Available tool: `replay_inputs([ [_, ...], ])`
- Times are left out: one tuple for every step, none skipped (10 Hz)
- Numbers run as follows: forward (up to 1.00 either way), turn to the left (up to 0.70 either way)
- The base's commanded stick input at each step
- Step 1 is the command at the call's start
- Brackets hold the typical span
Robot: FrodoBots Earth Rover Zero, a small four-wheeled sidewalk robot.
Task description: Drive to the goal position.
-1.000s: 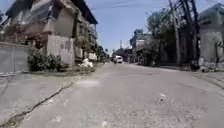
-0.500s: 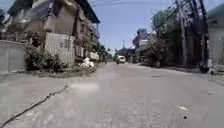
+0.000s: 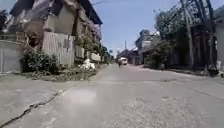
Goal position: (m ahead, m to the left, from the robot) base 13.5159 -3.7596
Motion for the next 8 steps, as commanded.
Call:
replay_inputs([
  [1.00,0.00],
  [1.00,0.00],
  [1.00,0.00],
  [1.00,0.00],
  [1.00,0.00],
  [1.00,0.00],
  [1.00,0.00],
  [1.00,0.00],
])
